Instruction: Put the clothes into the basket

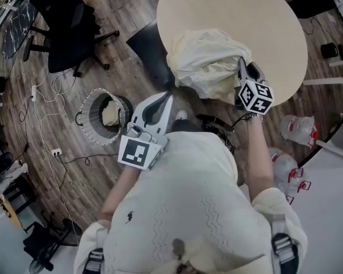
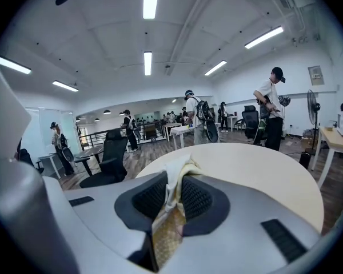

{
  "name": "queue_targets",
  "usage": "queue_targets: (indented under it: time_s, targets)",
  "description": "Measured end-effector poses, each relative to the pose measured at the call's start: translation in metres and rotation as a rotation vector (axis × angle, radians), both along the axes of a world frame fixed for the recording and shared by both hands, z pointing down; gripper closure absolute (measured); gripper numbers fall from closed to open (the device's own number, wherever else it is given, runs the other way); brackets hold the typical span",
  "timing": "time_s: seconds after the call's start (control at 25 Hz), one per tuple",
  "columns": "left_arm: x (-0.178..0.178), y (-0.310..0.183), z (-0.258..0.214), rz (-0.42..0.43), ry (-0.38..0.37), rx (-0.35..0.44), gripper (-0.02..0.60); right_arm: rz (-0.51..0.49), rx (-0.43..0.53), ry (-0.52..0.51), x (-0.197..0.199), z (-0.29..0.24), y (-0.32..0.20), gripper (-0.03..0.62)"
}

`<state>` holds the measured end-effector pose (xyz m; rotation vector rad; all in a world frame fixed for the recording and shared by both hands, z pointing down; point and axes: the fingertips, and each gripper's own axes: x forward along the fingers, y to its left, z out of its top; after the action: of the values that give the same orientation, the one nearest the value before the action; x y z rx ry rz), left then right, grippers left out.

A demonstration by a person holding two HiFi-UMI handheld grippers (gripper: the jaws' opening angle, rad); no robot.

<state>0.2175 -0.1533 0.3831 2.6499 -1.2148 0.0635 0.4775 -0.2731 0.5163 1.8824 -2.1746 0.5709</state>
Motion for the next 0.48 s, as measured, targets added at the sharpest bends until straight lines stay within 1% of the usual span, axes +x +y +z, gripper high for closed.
queue_targets:
  time_s: [0.12,0.24,0.48]
  targets:
    - [-0.004,0.001,0.001,-0.007,-0.004,-0.001,0.561,-0.008,0.027,0.022,-0.002,-0.011,-0.001,0.523]
    - [-0.012,0.002,0.000,-0.019,-0.009,0.005,0.561,-0.013,0.060,0.023,-0.008,-0.025,-0.002,0.523]
    - [-0.028,0.012,0.000,-0.023,-0.003,0.014,0.561,-0.033,0.135,0.028,-0.029,-0.058,-0.003,0.523]
